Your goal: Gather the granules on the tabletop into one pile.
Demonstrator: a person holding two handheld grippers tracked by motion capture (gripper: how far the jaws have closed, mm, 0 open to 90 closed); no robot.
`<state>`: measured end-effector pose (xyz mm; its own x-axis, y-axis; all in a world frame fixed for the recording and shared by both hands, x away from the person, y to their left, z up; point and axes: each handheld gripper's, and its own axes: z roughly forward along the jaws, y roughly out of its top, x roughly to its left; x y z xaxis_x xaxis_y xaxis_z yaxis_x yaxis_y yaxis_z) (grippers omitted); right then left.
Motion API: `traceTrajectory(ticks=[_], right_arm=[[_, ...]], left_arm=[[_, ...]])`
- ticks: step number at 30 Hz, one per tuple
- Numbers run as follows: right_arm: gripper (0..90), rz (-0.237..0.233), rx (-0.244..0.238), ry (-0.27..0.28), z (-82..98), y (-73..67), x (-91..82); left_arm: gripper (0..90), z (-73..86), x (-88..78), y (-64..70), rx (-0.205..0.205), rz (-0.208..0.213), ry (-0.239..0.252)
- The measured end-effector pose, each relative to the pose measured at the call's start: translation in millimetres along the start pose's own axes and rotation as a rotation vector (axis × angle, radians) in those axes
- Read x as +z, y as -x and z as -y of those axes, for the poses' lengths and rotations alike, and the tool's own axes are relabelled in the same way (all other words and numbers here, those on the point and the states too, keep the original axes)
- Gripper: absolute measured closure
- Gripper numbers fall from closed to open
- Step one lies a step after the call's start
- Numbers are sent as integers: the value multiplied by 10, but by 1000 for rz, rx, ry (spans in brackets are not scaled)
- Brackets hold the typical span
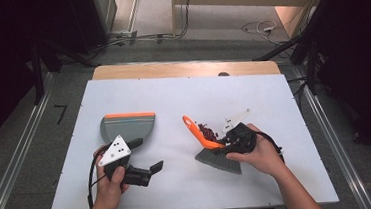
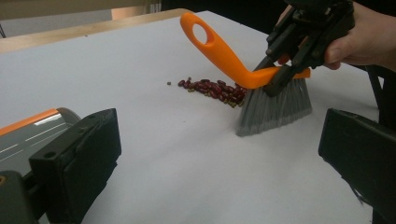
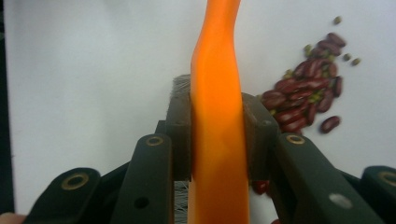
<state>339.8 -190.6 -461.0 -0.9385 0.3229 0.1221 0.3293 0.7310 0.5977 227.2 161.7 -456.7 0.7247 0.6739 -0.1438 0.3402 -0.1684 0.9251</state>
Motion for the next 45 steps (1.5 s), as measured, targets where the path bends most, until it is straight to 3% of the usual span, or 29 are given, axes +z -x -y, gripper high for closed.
traceTrajectory(ticks=[14, 29, 45], right_arm=[[671, 51, -25, 19, -93, 261, 8], [670, 43, -25, 41, -172, 443, 63], [669, 69, -23, 67, -259, 595, 118]], left_arm=[[0, 9, 9, -4, -4, 6, 0], [0, 9, 7, -8, -5, 7, 0], [0, 9, 2, -9, -5, 4, -1]])
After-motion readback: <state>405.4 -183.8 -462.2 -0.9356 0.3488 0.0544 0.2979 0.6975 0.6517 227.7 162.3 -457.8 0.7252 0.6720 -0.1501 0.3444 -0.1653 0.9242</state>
